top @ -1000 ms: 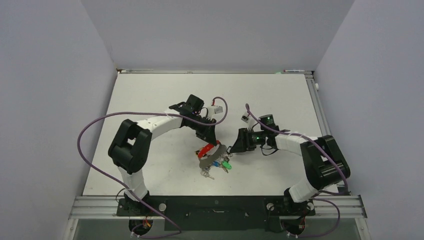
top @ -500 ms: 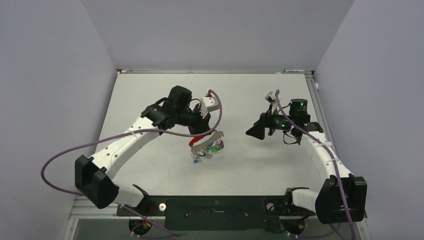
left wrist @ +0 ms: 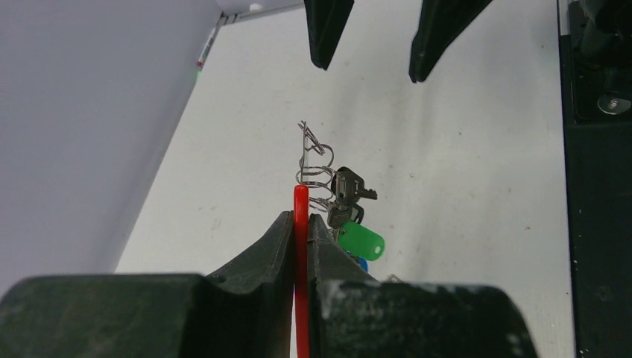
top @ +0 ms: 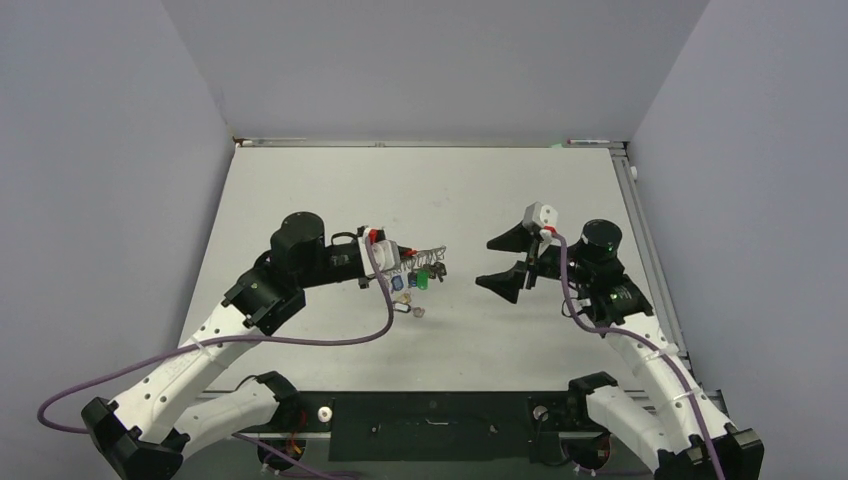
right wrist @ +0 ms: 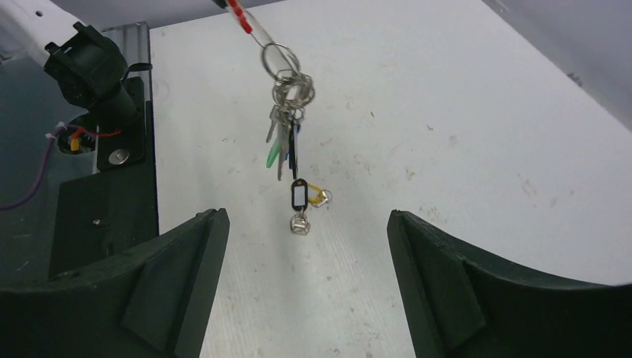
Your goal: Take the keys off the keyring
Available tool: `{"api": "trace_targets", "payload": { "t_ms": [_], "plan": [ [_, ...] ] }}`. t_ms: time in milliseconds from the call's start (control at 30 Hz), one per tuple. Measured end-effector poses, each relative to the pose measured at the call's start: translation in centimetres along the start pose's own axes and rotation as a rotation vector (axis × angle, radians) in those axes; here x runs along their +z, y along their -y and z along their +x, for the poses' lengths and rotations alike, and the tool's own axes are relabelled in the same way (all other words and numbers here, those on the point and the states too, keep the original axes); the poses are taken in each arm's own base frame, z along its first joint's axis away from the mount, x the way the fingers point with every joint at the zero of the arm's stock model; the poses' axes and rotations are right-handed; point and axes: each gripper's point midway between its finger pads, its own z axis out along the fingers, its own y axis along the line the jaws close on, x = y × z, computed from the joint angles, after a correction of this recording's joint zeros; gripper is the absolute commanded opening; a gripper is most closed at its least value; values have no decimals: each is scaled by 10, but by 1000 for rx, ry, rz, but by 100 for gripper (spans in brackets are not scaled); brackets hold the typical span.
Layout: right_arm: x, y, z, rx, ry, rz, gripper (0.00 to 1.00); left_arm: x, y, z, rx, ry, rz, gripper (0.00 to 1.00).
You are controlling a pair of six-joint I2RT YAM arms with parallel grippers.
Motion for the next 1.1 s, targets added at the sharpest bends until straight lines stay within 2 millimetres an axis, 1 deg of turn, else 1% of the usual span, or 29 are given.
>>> {"api": "trace_targets", "payload": {
  "t_ms": [67,200,367,567,700,867,967,1100],
  "plan": [
    [6,-14,-7,-70,34,-29,77,0,-1,-8,31,41,-1,0],
    [16,-30,-13,-146,76,-59,74,-2,4,-21,68,118,15,0],
    [29,-39,-17,-204,103,-68,69,-4,9,-37,77,190,40,0],
    [44,-45,-19,-239,122,-79,68,-5,16,-52,71,246,69,0],
    [51,-47,-17,-257,122,-89,58,-6,19,-56,65,261,86,0],
    [56,-46,-15,-267,115,-87,36,-8,21,-59,62,271,89,0],
    [56,-43,-15,-278,115,-76,26,-10,22,-60,59,276,88,0],
    [55,-41,-15,-293,112,-59,18,-13,24,-60,62,281,84,0]
  ]
}}
